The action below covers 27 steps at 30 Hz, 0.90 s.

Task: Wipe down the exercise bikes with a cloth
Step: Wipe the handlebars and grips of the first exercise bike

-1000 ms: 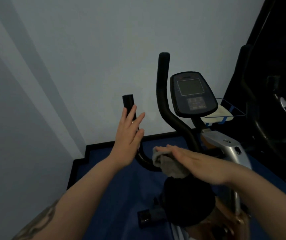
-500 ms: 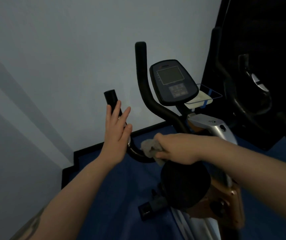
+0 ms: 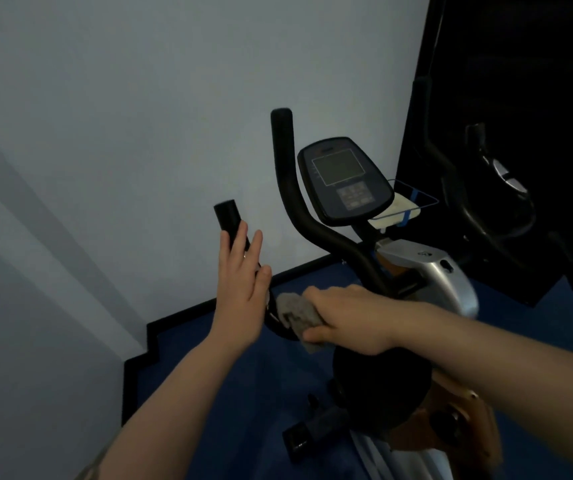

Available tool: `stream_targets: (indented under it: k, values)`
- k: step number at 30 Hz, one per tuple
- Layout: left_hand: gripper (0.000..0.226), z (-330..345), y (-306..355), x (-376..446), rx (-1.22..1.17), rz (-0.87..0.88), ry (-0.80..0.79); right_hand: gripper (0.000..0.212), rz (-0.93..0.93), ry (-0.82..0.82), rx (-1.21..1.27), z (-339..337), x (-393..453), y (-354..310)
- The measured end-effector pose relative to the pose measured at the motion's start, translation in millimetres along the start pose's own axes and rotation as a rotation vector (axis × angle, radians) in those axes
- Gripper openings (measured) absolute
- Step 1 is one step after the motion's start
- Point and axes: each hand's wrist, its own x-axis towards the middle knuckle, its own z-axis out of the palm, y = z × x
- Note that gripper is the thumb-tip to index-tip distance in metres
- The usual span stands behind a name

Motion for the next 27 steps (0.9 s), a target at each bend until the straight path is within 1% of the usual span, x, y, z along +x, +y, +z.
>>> stream_targets:
  k: [2, 3, 5, 7, 9, 10, 12, 15, 16, 17, 19, 22, 24, 27]
  values:
    - [0.048, 0.1, 2.7, -2.7, -0.06, -0.026, 0.031, 0.038, 0.026, 0.038, -0.011, 7.0, 10.4, -12.0]
    - [0.047, -1.2, 4.3, -4.9, -0.105, -0.05, 0.045, 0.042, 0.052, 0.051, 0.059, 10.3, 16.2, -18.4]
    - [0.042, -7.5, 7.8, -8.1, -0.224, -0.116, 0.073, 0.049, 0.138, 0.099, 0.313, 11.8, 29.5, -29.6]
    - [0.037, -16.7, 10.6, -8.0, -0.362, -0.192, 0.12, 0.052, 0.209, 0.217, 0.662, 7.7, 45.7, -39.3]
    - [0.034, -25.0, 13.4, -6.8, -0.481, -0.263, 0.166, 0.046, 0.216, 0.345, 0.997, 0.5, 62.4, -50.1]
    - [0.036, -28.0, 15.0, -6.8, -0.527, -0.29, 0.17, 0.042, 0.202, 0.391, 1.061, -2.8, 68.6, -55.4]
    - [0.048, -31.6, 17.5, -8.3, -0.58, -0.316, 0.135, 0.038, 0.188, 0.43, 0.997, -2.3, 71.1, -63.5]
    - [0.06, -30.3, 16.3, -11.5, -0.592, -0.319, 0.107, 0.043, 0.189, 0.446, 0.783, 15.5, 61.4, -63.1]
    - [0.062, -29.2, 16.1, -11.8, -0.602, -0.322, 0.101, 0.043, 0.188, 0.45, 0.747, 18.3, 60.6, -61.4]
    - [0.063, -28.1, 16.3, -11.8, -0.62, -0.326, 0.091, 0.041, 0.194, 0.448, 0.747, 16.1, 63.9, -59.7]
    - [0.062, -27.0, 18.4, -12.4, -0.643, -0.332, 0.065, 0.035, 0.208, 0.459, 0.848, -1.0, 81.7, -60.7]
    - [0.062, -25.9, 20.1, -14.1, -0.655, -0.337, 0.04, 0.026, 0.191, 0.525, 0.976, -24.8, 108.1, -64.8]
    - [0.063, -25.3, 18.1, -14.7, -0.672, -0.34, 0.026, 0.024, 0.136, 0.551, 1.034, -17.7, 109.9, -62.5]
    - [0.062, -22.5, 15.7, -17.2, -0.686, -0.339, 0.022, 0.029, 0.053, 0.496, 1.011, 5.4, 95.7, -51.8]
